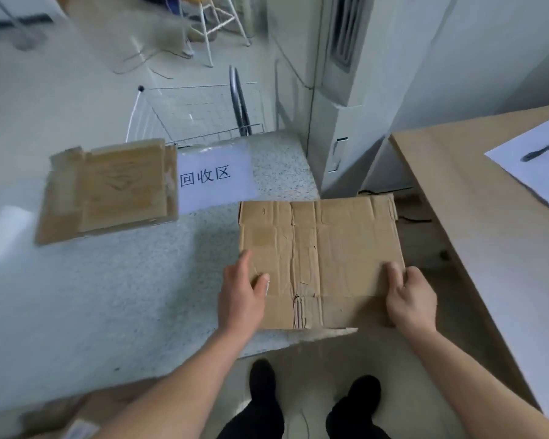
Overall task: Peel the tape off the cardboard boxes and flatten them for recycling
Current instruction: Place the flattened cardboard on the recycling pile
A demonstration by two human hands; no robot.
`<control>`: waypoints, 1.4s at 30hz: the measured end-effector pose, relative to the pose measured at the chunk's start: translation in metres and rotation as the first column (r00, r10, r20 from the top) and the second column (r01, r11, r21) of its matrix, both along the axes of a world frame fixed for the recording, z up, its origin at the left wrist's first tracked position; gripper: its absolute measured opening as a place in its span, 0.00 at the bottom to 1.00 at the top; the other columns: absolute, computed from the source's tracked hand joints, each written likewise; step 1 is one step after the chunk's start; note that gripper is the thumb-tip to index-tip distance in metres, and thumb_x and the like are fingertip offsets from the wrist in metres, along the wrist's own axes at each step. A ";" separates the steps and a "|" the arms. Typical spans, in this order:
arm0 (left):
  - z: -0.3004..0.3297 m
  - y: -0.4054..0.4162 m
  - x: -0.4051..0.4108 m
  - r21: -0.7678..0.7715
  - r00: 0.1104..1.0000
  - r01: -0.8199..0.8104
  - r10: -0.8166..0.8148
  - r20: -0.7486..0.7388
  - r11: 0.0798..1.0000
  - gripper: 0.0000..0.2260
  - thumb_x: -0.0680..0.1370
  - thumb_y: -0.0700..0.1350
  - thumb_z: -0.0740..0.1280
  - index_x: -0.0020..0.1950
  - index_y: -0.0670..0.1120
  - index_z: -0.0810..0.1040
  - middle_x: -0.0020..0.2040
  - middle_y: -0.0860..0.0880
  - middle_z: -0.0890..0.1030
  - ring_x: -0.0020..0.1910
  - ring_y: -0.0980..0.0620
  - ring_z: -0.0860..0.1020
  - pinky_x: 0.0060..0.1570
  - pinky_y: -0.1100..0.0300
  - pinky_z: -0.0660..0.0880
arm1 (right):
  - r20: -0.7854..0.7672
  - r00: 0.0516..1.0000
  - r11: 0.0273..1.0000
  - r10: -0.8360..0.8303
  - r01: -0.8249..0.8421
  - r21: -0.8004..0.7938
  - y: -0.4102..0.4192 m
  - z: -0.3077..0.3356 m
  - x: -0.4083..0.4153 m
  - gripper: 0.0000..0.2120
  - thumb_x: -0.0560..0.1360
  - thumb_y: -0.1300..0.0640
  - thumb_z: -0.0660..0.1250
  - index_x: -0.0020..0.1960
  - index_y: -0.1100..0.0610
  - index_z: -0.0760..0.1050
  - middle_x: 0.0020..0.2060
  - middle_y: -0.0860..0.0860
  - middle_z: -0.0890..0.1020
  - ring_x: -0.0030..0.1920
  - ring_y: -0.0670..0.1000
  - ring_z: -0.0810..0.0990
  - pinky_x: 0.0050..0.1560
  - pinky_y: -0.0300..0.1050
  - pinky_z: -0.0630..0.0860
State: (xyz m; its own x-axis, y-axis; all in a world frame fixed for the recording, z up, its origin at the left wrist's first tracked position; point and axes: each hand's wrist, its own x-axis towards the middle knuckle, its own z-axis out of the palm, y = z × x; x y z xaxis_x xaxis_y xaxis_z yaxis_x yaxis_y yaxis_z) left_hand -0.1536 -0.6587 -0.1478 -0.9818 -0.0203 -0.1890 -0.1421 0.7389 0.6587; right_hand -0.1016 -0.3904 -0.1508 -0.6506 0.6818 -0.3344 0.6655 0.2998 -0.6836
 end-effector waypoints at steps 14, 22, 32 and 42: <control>-0.037 -0.158 0.000 -0.435 0.976 0.058 0.039 0.212 0.899 0.31 0.80 0.58 0.63 0.80 0.53 0.57 0.80 0.45 0.49 0.78 0.41 0.56 0.70 0.45 0.67 | 0.226 0.833 0.804 0.505 -0.550 0.228 -0.155 -0.052 -0.039 0.25 0.81 0.49 0.60 0.77 0.55 0.63 0.75 0.59 0.64 0.73 0.61 0.63 0.70 0.57 0.62; -0.075 -0.121 -0.014 -0.507 0.881 0.465 -0.325 0.343 0.726 0.31 0.81 0.67 0.48 0.79 0.62 0.37 0.76 0.52 0.24 0.76 0.40 0.28 0.73 0.30 0.41 | 0.403 0.411 0.281 0.818 -0.896 0.344 -0.186 -0.084 -0.069 0.35 0.78 0.34 0.38 0.81 0.47 0.47 0.81 0.52 0.42 0.80 0.56 0.40 0.77 0.61 0.46; -0.100 -0.115 -0.014 -0.523 0.857 0.498 -0.299 0.420 0.691 0.31 0.80 0.68 0.41 0.77 0.61 0.28 0.73 0.52 0.20 0.74 0.39 0.24 0.69 0.26 0.37 | 0.380 0.352 0.180 0.855 -0.890 0.419 -0.175 -0.122 -0.069 0.32 0.81 0.37 0.49 0.81 0.49 0.54 0.80 0.55 0.55 0.80 0.57 0.52 0.74 0.62 0.53; -0.091 -0.120 -0.019 -0.407 0.825 0.523 -0.325 0.462 0.749 0.34 0.80 0.68 0.48 0.76 0.62 0.29 0.73 0.55 0.20 0.73 0.43 0.23 0.72 0.29 0.37 | 0.202 0.396 0.307 0.896 -0.880 0.361 -0.168 -0.117 -0.070 0.27 0.77 0.38 0.57 0.72 0.50 0.70 0.79 0.52 0.60 0.79 0.55 0.56 0.74 0.62 0.57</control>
